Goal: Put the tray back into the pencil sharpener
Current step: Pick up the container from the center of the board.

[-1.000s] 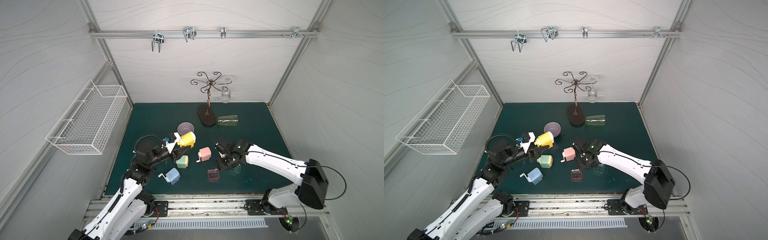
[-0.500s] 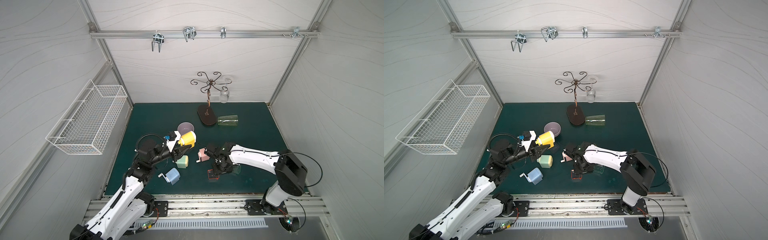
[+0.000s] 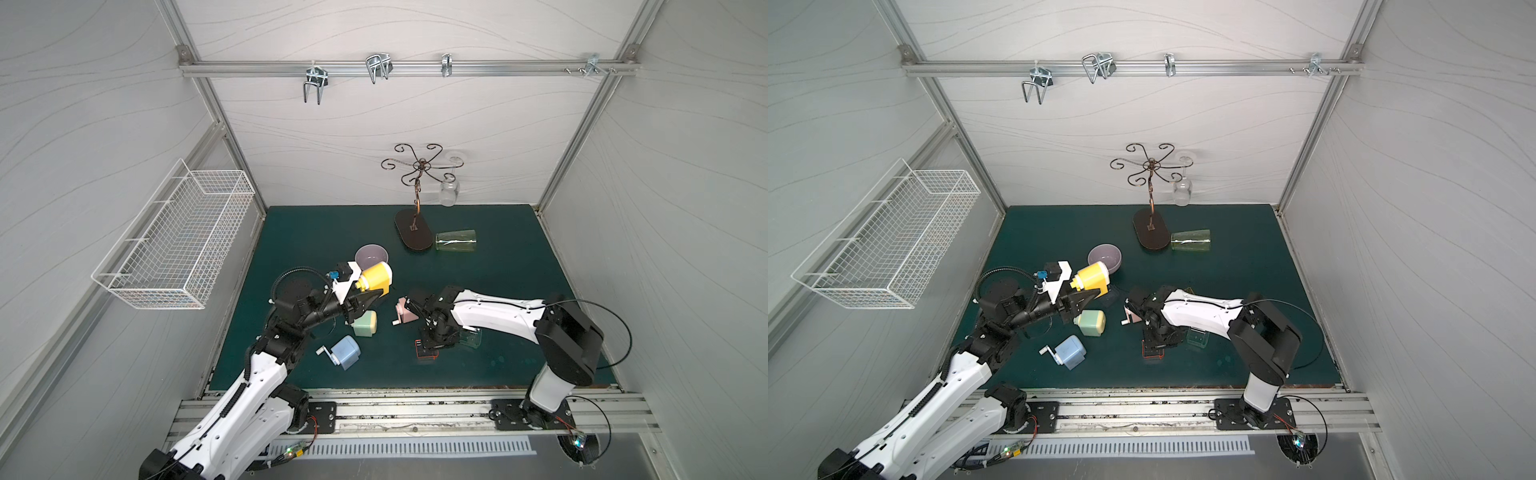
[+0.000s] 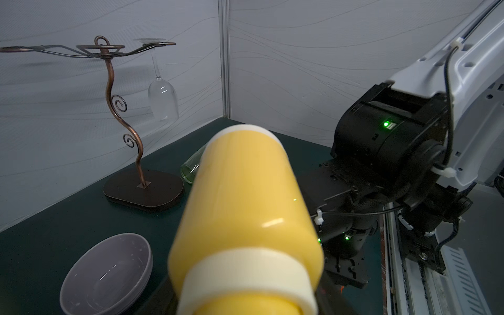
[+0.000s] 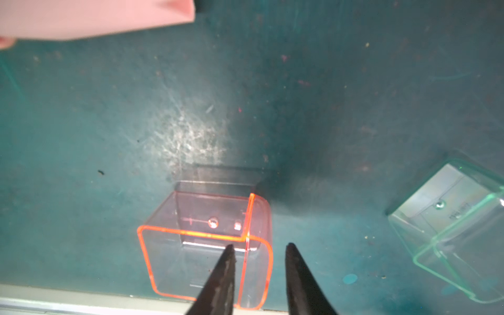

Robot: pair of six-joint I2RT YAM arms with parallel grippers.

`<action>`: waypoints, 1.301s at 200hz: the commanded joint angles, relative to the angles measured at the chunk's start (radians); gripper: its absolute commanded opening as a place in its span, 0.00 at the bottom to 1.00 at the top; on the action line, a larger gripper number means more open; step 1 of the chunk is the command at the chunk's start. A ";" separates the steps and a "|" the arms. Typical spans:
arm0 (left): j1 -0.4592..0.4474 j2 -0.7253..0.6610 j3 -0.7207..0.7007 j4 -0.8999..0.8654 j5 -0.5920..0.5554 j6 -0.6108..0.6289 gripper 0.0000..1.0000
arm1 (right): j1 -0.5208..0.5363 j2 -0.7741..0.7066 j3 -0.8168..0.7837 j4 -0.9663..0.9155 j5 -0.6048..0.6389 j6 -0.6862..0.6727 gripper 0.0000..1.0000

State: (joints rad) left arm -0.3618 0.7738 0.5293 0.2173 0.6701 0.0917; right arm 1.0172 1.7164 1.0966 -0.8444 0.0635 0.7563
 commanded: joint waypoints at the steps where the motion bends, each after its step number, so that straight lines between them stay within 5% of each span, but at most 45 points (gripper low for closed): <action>1: 0.001 -0.011 0.040 0.069 0.023 -0.010 0.00 | 0.006 0.030 -0.004 -0.007 0.007 0.023 0.29; 95: -0.003 -0.012 0.047 0.065 0.025 0.000 0.00 | 0.009 0.028 0.022 -0.034 0.032 0.034 0.00; 141: -0.021 0.011 0.084 0.115 0.102 -0.032 0.00 | -0.015 -0.085 0.118 -0.215 0.049 -0.009 0.00; 189: -0.176 0.084 0.199 0.170 0.158 -0.007 0.00 | -0.176 -0.184 0.347 -0.600 -0.053 -0.181 0.00; 226: -0.240 0.131 0.293 0.047 0.201 0.143 0.00 | -0.281 -0.186 0.553 -0.822 -0.112 -0.261 0.00; 260: -0.325 0.170 0.314 -0.074 0.130 0.294 0.00 | -0.305 -0.150 0.725 -0.917 -0.141 -0.256 0.00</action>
State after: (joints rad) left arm -0.6300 0.9230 0.7959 0.2142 0.8291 0.2317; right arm 0.7193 1.5459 1.7195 -1.5524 -0.0322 0.5262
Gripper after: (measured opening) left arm 0.488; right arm 0.053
